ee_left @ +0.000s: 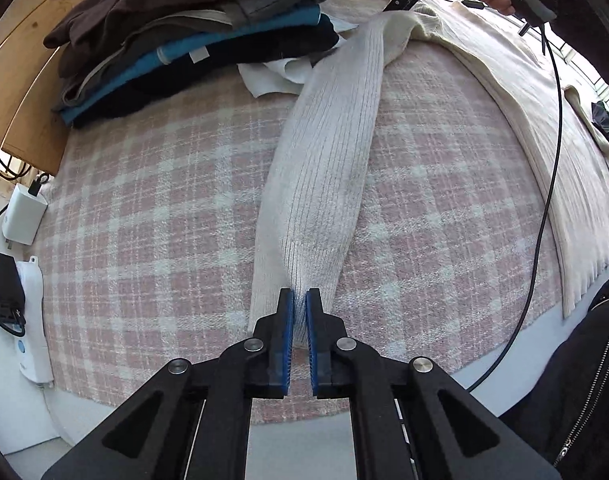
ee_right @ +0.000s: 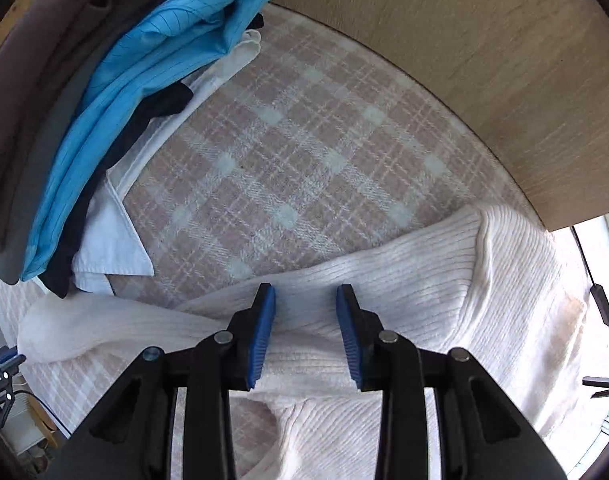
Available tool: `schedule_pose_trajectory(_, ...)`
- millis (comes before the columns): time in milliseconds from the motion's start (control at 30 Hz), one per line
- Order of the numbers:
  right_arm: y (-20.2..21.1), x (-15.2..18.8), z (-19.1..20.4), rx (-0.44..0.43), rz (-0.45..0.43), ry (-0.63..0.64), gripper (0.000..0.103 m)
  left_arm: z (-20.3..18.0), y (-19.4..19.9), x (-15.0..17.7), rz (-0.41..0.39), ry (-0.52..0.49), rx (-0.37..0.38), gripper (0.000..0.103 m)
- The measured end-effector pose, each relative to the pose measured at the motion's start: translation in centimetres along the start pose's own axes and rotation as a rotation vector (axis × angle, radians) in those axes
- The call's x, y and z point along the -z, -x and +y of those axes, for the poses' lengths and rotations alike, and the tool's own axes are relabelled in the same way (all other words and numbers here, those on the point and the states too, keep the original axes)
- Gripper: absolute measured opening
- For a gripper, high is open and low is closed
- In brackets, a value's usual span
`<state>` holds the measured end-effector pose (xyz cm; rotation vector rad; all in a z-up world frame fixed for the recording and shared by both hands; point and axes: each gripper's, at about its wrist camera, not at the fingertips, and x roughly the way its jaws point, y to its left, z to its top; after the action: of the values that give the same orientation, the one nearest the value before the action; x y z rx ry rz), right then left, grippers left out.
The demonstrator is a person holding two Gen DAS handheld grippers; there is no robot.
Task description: Fold clothes
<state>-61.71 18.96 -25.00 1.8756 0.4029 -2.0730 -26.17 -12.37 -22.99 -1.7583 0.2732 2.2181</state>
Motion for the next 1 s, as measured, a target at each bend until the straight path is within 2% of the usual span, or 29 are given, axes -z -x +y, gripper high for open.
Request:
schedule_pose_trajectory(33, 0.2, 0.2, -0.1, -0.007, -0.016, 0.001, 0.004, 0.5, 0.5, 0.1, -0.011, 0.024, 0.004, 0.011)
schedule_pose_trajectory(133, 0.7, 0.6, -1.1, -0.061, -0.046, -0.033, 0.004, 0.9, 0.2, 0.1, -0.008, 0.031, 0.0, 0.011)
schedule_pose_trajectory(200, 1.0, 0.9, -1.7, -0.086, -0.054, -0.051, 0.004, 1.1, -0.2, 0.1, -0.003, 0.031, -0.005, 0.015)
schedule_pose_trajectory(500, 2.5, 1.6, -1.8, -0.102, -0.096, -0.034, 0.004, 1.9, -1.9, -0.1, 0.019, 0.028, -0.026, 0.017)
schedule_pose_trajectory(567, 2.8, 1.9, -1.9, -0.112, -0.1, -0.024, 0.006, 2.1, -2.2, -0.1, 0.024, 0.028, -0.031, 0.007)
schedule_pose_trajectory(600, 3.1, 2.0, -2.0, -0.113, -0.103, -0.024, 0.007, 2.2, -2.4, -0.1, 0.027, 0.027, -0.033, 0.006)
schedule_pose_trajectory(633, 3.5, 2.0, -2.2, -0.12, -0.106, -0.026, 0.014, 2.1, -2.5, -0.2, 0.029, 0.028, -0.044, 0.004)
schedule_pose_trajectory(667, 3.8, 2.0, -2.5, -0.137, -0.11, -0.027, 0.026, 1.9, -2.5, -0.3, 0.031, 0.028, -0.059, 0.003)
schedule_pose_trajectory(733, 4.4, 2.1, -2.9, -0.173, -0.117, -0.016, 0.035, 1.7, -1.9, -0.5, 0.02, 0.04, -0.085, 0.003)
schedule_pose_trajectory(900, 3.2, 2.6, -1.8, -0.111, -0.088, 0.042, 0.035, 2.2, 1.3, -0.8, -0.044, 0.088, -0.105, 0.003)
schedule_pose_trajectory(933, 3.0, 2.7, -1.3, -0.088, -0.105, 0.089, 0.035, 2.3, 2.0, -0.8, -0.057, 0.088, -0.103, 0.003)
schedule_pose_trajectory(1000, 2.7, 3.3, 0.1, -0.016, -0.143, 0.26, 0.035, 2.4, 2.5, -0.7, -0.056, 0.088, -0.11, 0.003)
